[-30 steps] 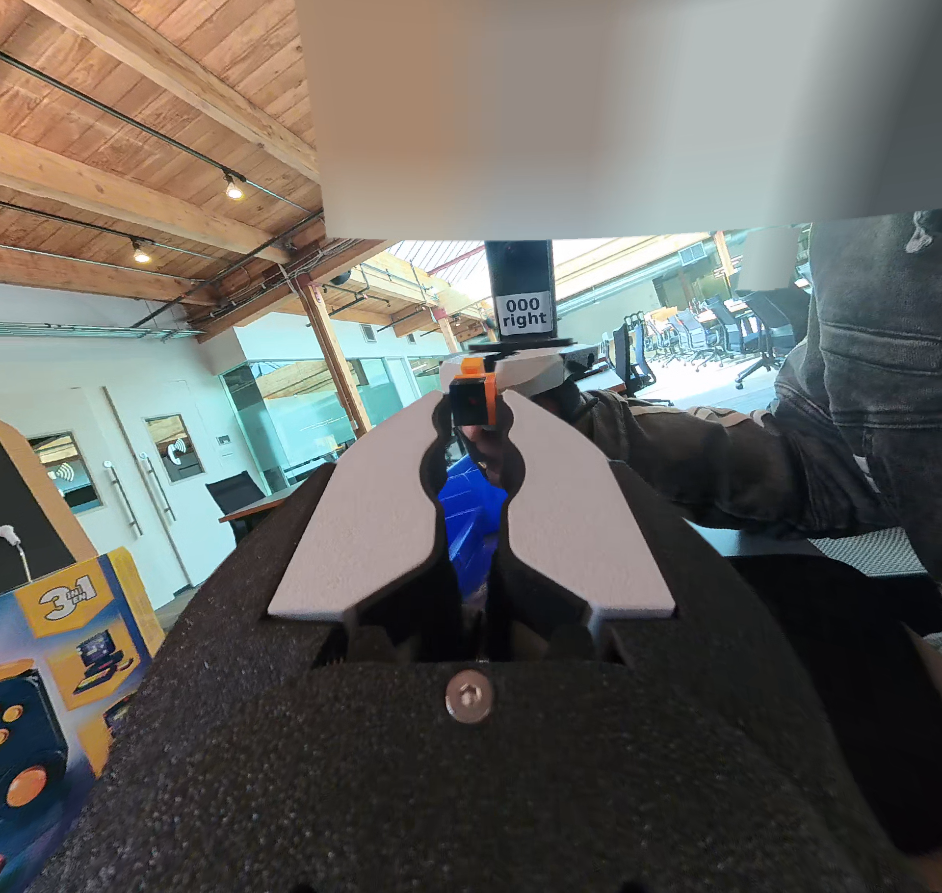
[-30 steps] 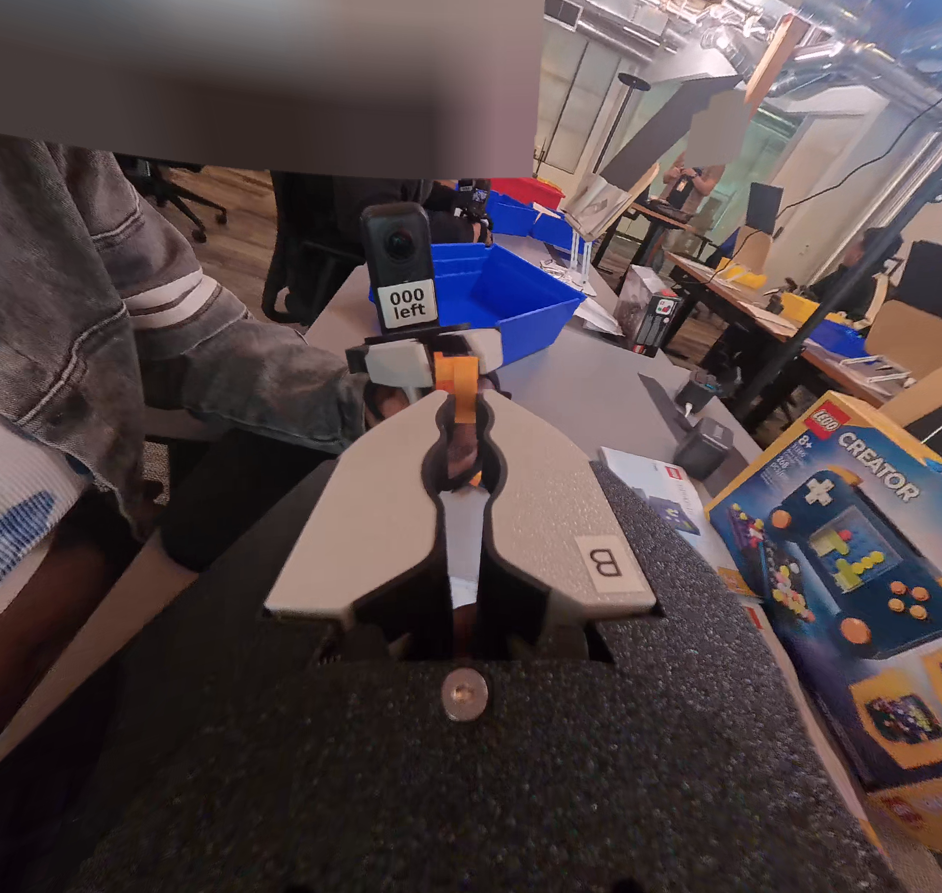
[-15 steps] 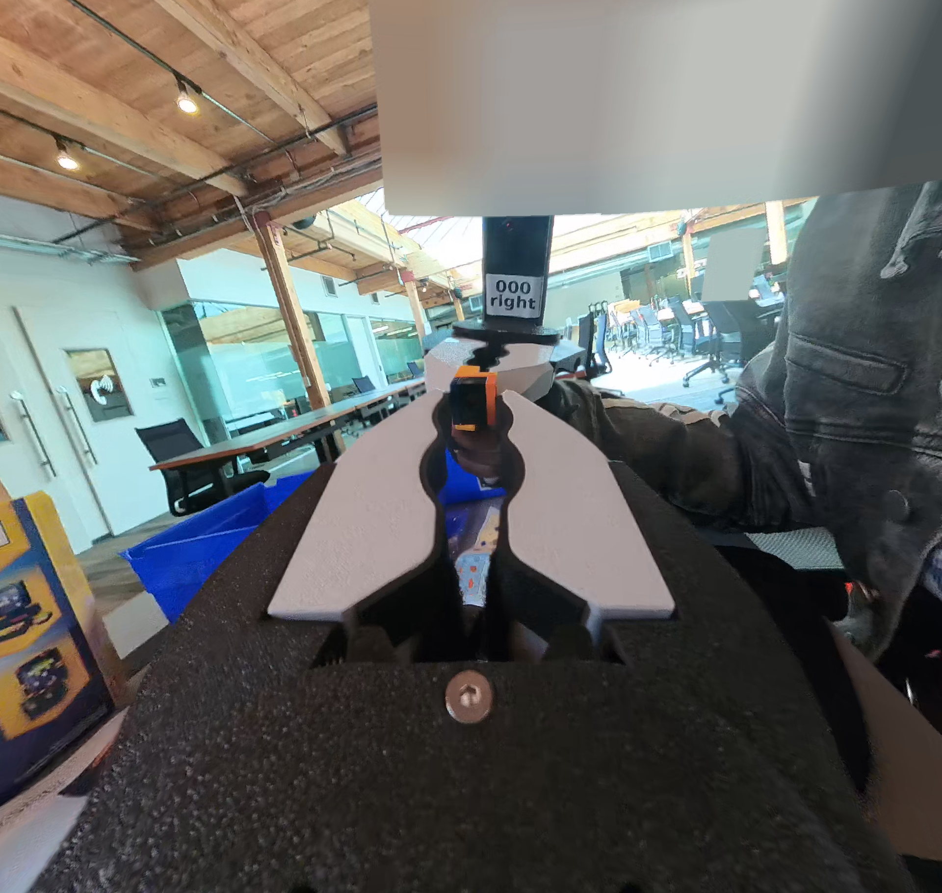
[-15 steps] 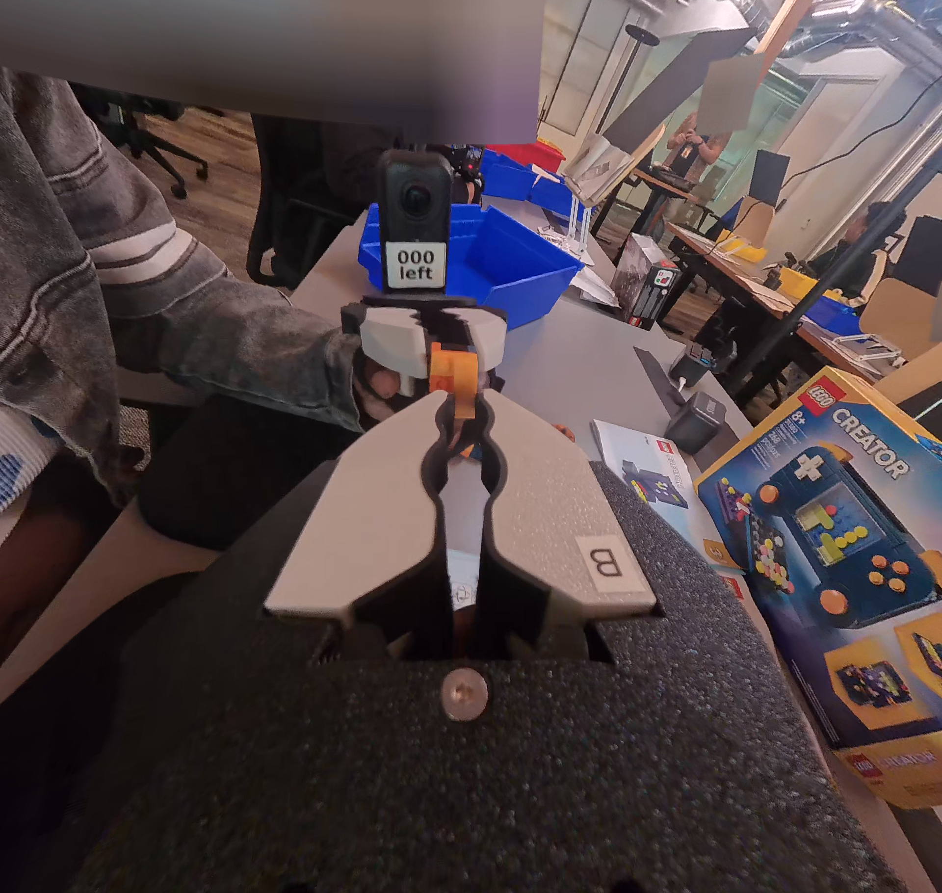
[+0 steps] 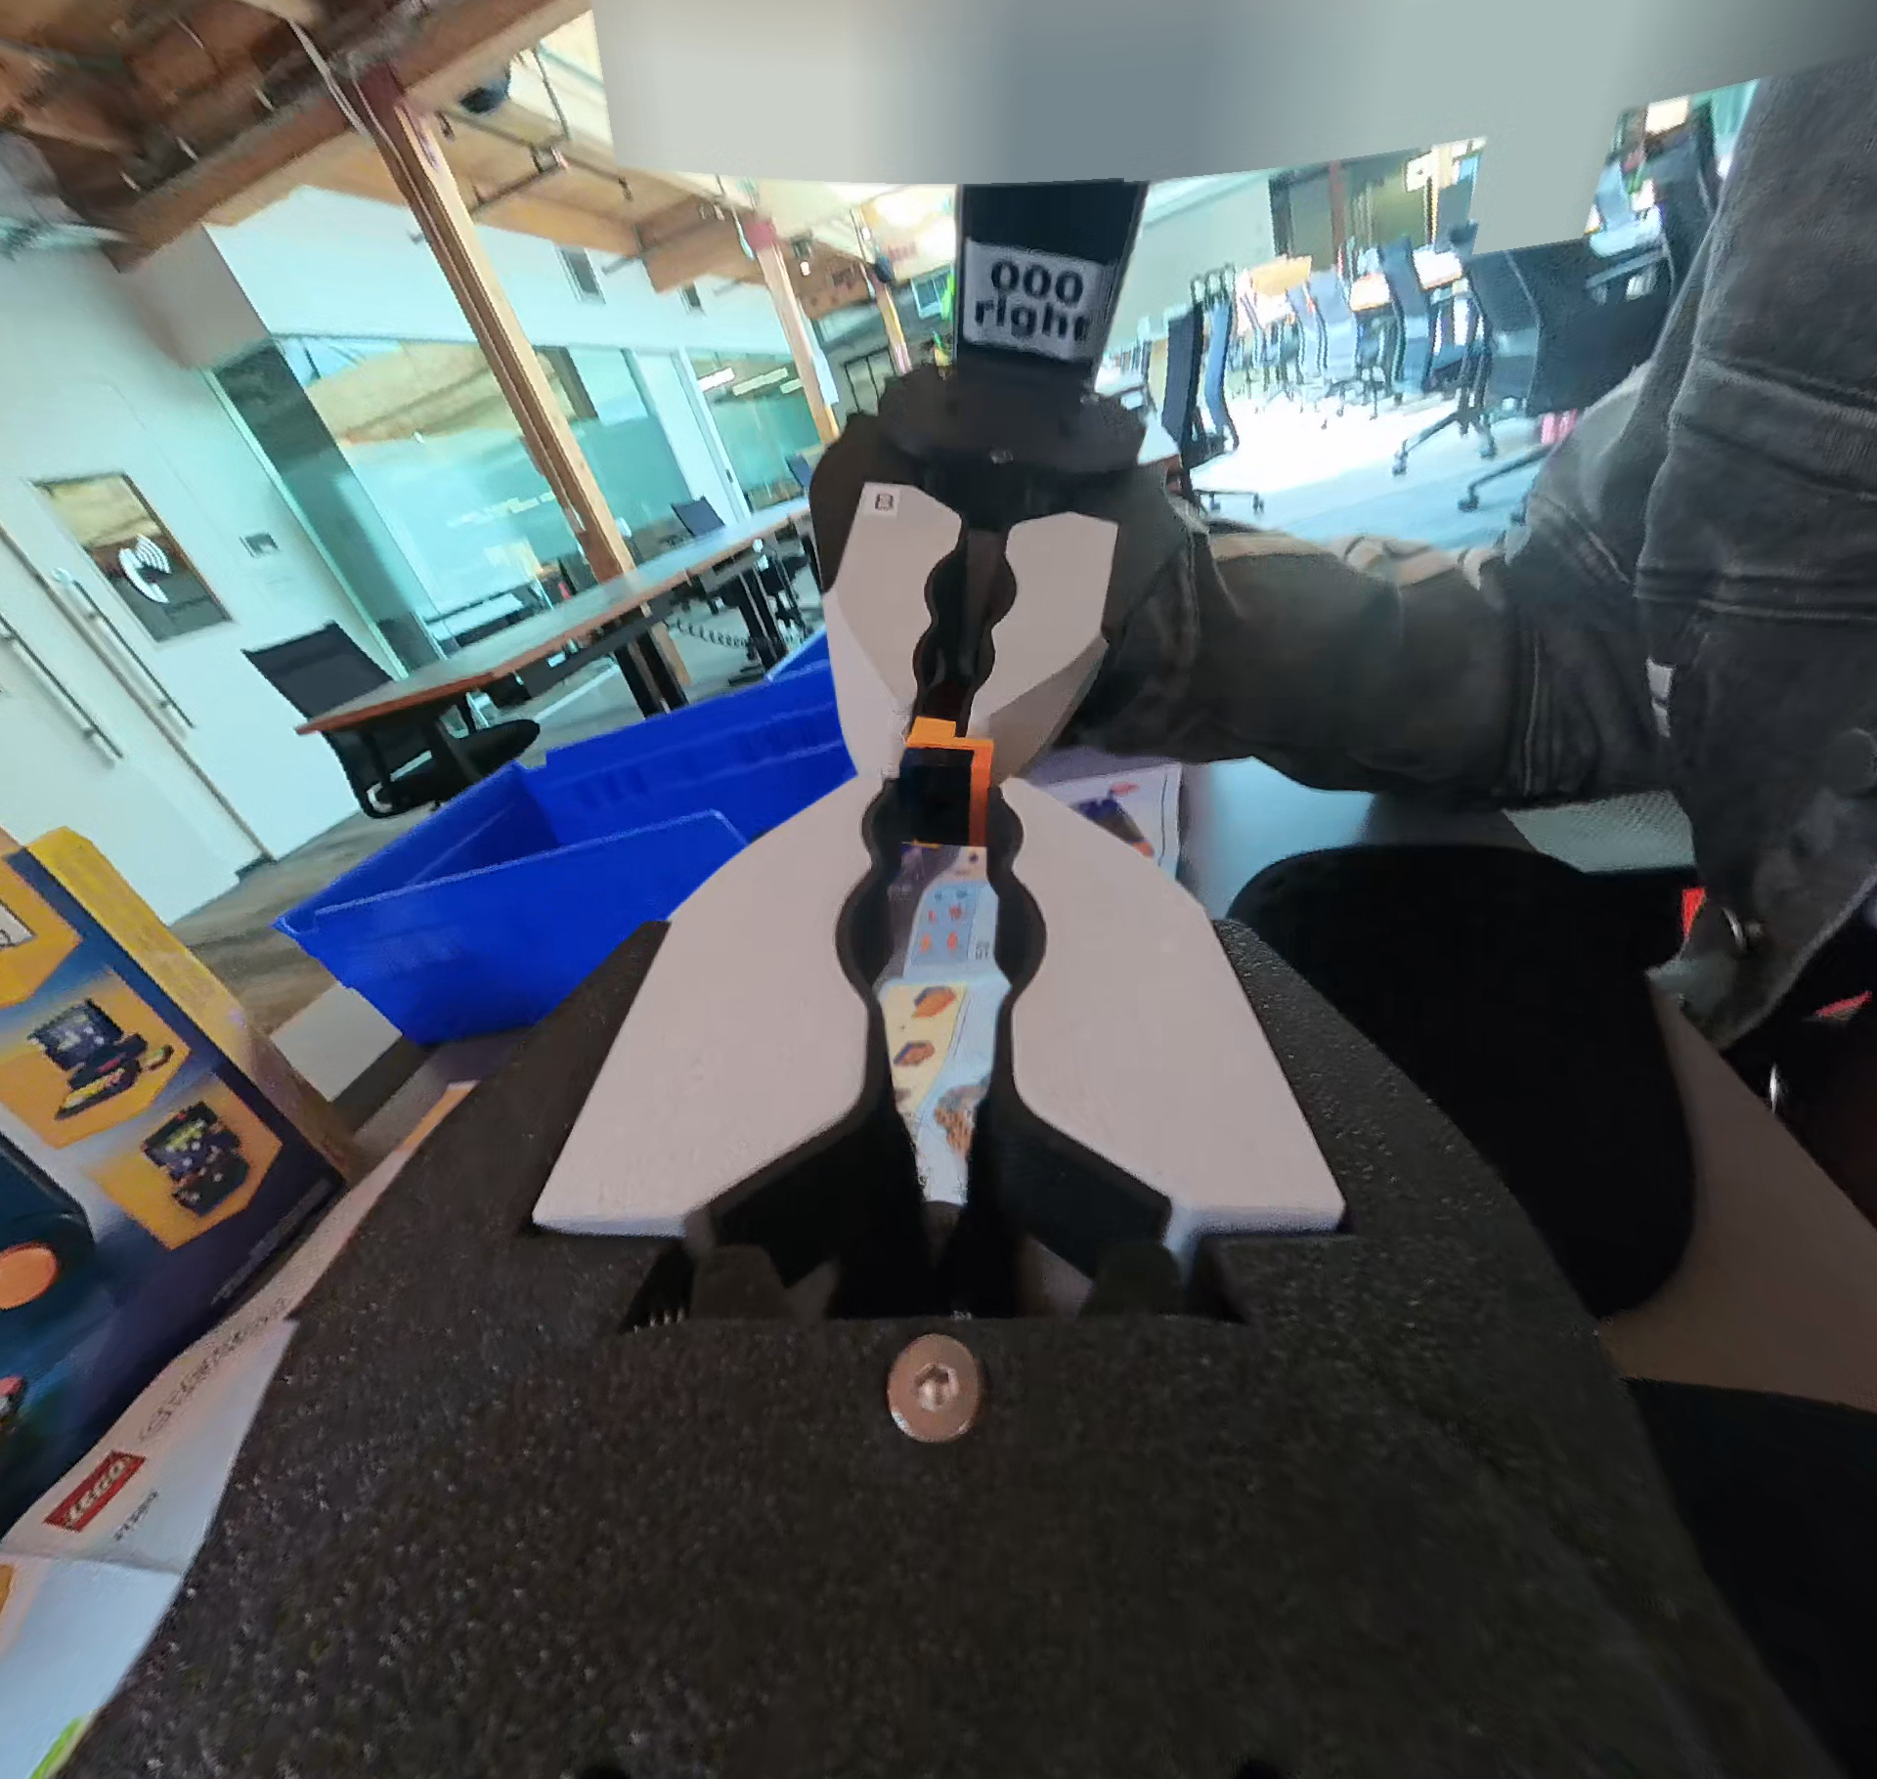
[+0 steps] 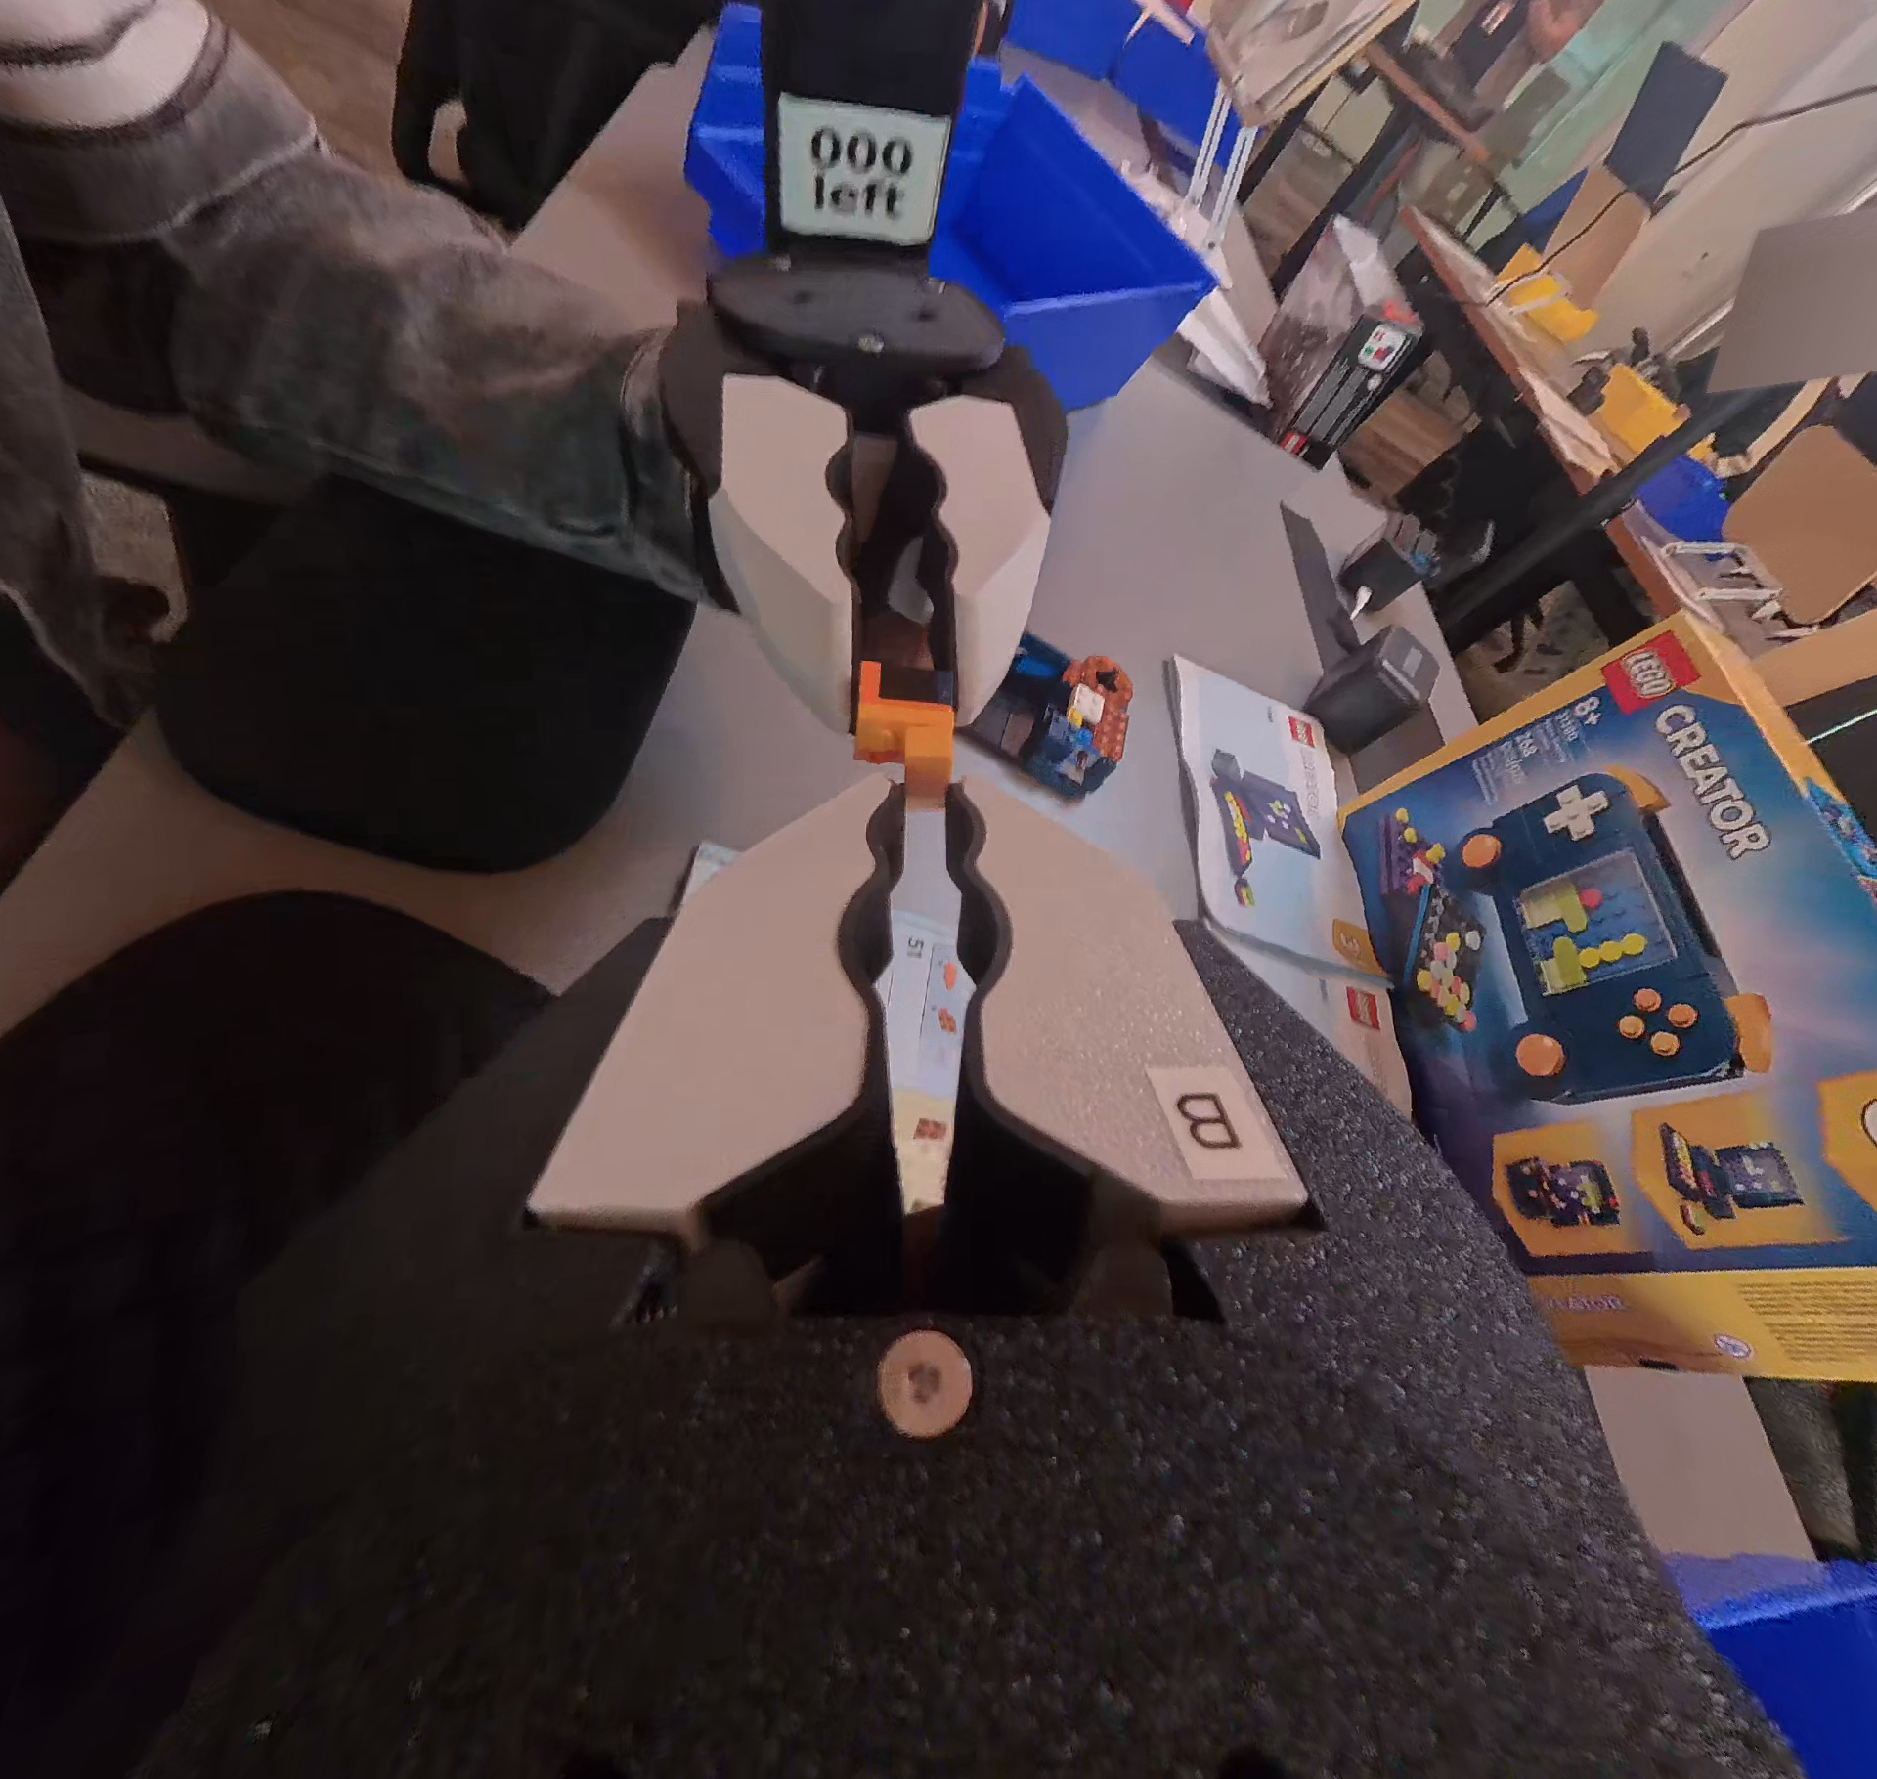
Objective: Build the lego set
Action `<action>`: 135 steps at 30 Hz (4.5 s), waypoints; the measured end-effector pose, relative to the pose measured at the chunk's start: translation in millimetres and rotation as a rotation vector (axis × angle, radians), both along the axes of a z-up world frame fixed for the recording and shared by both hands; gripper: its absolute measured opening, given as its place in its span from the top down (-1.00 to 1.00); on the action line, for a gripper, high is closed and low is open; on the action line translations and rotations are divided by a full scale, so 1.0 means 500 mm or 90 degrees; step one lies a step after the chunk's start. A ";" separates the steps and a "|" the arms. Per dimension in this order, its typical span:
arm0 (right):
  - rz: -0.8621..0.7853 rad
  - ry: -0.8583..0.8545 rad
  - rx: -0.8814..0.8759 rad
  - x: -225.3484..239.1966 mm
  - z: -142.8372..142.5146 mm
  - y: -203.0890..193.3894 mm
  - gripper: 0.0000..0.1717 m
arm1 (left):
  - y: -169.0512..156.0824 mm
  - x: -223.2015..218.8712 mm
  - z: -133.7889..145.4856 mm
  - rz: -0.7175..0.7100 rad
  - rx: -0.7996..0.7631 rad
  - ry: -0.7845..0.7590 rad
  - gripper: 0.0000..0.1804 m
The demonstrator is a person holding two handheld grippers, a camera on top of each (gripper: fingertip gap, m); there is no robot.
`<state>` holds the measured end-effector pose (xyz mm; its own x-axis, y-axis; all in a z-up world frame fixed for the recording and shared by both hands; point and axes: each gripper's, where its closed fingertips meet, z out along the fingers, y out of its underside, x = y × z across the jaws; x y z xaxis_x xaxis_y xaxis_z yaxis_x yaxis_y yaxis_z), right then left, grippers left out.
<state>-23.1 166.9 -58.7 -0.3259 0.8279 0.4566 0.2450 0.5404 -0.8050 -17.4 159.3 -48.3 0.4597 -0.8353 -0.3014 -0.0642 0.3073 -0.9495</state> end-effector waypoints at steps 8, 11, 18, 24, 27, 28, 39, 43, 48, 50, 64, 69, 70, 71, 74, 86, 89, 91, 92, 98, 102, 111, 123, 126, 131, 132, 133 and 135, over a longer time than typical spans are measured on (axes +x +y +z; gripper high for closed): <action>-0.035 -0.021 -0.003 -0.008 -0.018 0.020 0.91 | 0.019 -0.004 -0.016 0.043 -0.004 0.024 0.83; -0.034 -0.009 -0.009 -0.011 -0.017 0.023 0.91 | 0.022 -0.004 -0.015 0.052 0.003 0.013 0.83; -0.025 -0.021 0.004 -0.013 -0.025 0.018 0.91 | 0.016 -0.002 -0.018 0.044 0.014 0.036 0.83; -0.011 -0.055 0.032 -0.012 -0.044 0.011 0.91 | 0.011 0.000 -0.037 0.042 0.030 0.096 0.83; -0.014 -0.062 0.038 -0.013 -0.048 0.012 0.91 | 0.012 0.000 -0.041 0.044 0.032 0.103 0.83; -0.017 -0.056 0.030 -0.014 -0.044 0.013 0.91 | 0.012 -0.001 -0.036 0.039 0.027 0.085 0.83; 0.018 0.069 -0.061 -0.008 0.024 0.001 0.82 | -0.004 -0.024 0.043 -0.050 -0.033 -0.166 0.83; 0.064 0.161 -0.179 -0.002 0.071 -0.008 0.87 | -0.010 -0.041 0.068 -0.083 -0.053 -0.249 0.83; 0.031 0.171 -0.282 -0.013 0.071 0.019 0.79 | -0.005 -0.063 0.084 -0.097 -0.077 -0.321 0.84; -0.072 0.097 -0.315 -0.010 0.029 0.083 0.83 | 0.004 -0.087 0.095 -0.080 -0.079 -0.366 0.83; -0.318 -0.373 -0.246 -0.033 -0.280 0.234 0.82 | 0.036 -0.174 0.106 -0.014 -0.083 -0.476 0.83; -0.270 -0.456 -0.160 -0.036 -0.307 0.236 0.91 | 0.033 -0.173 0.109 -0.019 -0.080 -0.475 0.83; -0.256 -0.468 -0.108 -0.036 -0.307 0.249 0.91 | 0.033 -0.173 0.110 -0.020 -0.079 -0.475 0.83; -0.248 -0.483 -0.078 -0.039 -0.308 0.258 0.91 | 0.032 -0.174 0.111 -0.020 -0.077 -0.475 0.83; -0.237 -0.516 -0.067 -0.057 -0.304 0.268 0.77 | 0.032 -0.176 0.111 -0.017 -0.072 -0.472 0.83; -0.400 -0.472 -0.336 -0.030 -0.293 0.218 0.94 | 0.031 -0.174 0.112 -0.008 -0.061 -0.459 0.83; -0.400 -0.457 -0.356 -0.055 -0.303 0.230 0.82 | 0.032 -0.174 0.111 -0.002 -0.057 -0.451 0.84; -0.400 -0.440 -0.362 -0.078 -0.301 0.247 0.75 | 0.033 -0.177 0.110 0.002 -0.055 -0.450 0.83; -0.402 -0.428 -0.346 -0.090 -0.300 0.262 0.70 | 0.034 -0.179 0.110 0.003 -0.055 -0.451 0.83; -0.409 -0.408 -0.325 -0.094 -0.280 0.283 0.62 | 0.037 -0.190 0.111 0.011 -0.054 -0.463 0.83; -0.420 -0.360 -0.282 -0.110 -0.278 0.303 0.74 | 0.038 -0.196 0.114 0.019 -0.047 -0.472 0.83; -0.384 -0.345 -0.220 -0.133 -0.302 0.318 0.92 | 0.042 -0.200 0.109 0.014 -0.059 -0.482 0.83; -0.006 0.133 -0.366 -0.138 0.123 0.026 0.92 | 0.028 -0.207 0.129 -0.038 -0.075 -0.566 0.84; 0.003 0.109 -0.384 -0.144 0.121 0.003 0.92 | 0.023 -0.190 0.127 0.011 -0.023 -0.490 0.84; -0.005 0.106 -0.360 -0.142 0.124 -0.002 0.92 | 0.021 -0.173 0.122 0.049 0.013 -0.422 0.83; -0.009 0.105 -0.352 -0.142 0.124 -0.002 0.92 | 0.022 -0.170 0.120 0.056 0.017 -0.410 0.83; -0.014 0.104 -0.343 -0.142 0.123 -0.001 0.92 | 0.023 -0.169 0.119 0.066 0.024 -0.401 0.83; -0.018 0.101 -0.325 -0.141 0.121 -0.002 0.92 | 0.023 -0.168 0.119 0.077 0.034 -0.386 0.83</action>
<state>-93.7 165.8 2.0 -0.2598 0.9650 0.0347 0.1083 0.0648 -0.9920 -101.2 170.7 11.4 0.6526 -0.7577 0.0037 0.4449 0.3792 -0.8113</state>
